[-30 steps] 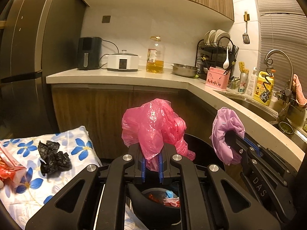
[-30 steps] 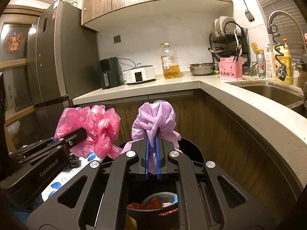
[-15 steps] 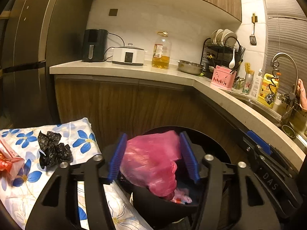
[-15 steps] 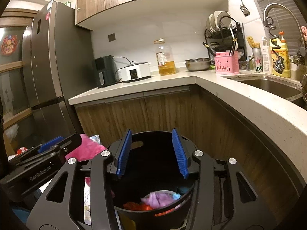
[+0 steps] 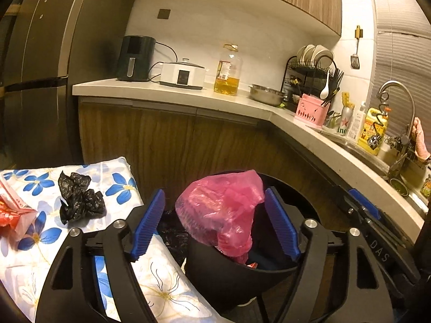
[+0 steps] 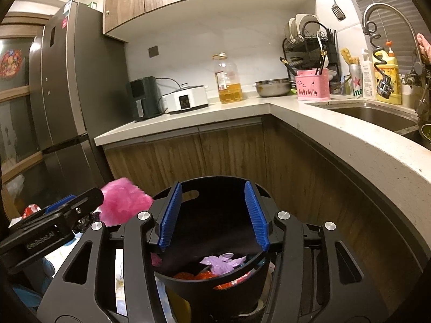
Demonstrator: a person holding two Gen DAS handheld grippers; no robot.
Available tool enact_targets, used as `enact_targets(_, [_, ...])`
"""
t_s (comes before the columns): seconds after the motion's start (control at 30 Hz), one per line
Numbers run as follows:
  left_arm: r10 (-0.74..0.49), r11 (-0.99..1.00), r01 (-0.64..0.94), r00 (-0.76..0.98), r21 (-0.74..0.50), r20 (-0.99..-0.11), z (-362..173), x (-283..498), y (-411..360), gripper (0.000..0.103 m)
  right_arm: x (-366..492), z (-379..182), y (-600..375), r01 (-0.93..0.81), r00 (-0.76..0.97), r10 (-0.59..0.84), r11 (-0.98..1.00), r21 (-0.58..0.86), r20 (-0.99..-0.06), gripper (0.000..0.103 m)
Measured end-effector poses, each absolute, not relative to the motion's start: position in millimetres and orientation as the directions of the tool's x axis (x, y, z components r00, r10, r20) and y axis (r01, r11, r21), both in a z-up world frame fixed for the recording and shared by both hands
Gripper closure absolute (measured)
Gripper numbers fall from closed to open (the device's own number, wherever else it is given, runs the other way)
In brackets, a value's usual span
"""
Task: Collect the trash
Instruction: 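Move both open grippers back over the table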
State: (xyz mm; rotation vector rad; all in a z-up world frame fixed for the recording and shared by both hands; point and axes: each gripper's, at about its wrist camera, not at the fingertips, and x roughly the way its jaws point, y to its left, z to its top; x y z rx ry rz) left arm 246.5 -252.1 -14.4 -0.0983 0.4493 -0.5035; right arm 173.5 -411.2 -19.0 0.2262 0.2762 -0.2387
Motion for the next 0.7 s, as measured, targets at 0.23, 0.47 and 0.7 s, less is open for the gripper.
enact_targets(0.23, [-0.479, 0.878, 0.429, 0.785, -0.214, -0.392, -17.2, 239.9, -240.2, 0.024, 164.5, -17.4, -408.0, 0.260, 0.936, -0.201, 0.949, 0.180, -0.289, 0.054])
enact_targets(0.47, [-0.407, 0.914, 0.365, 0.815, -0.180, -0.413, -22.1, 223.5, -225.4, 0.019, 156.2, -19.2, -397.7, 0.255, 0.935, -0.202, 0.954, 0.158, -0.291, 0.054])
enact_targets(0.7, [-0.290, 0.957, 0.266, 0.848, -0.118, -0.443, -32.5, 198.6, -194.4, 0.015, 141.7, -18.6, -372.5, 0.231, 0.941, -0.188, 0.964, 0.129, -0.282, 0.044])
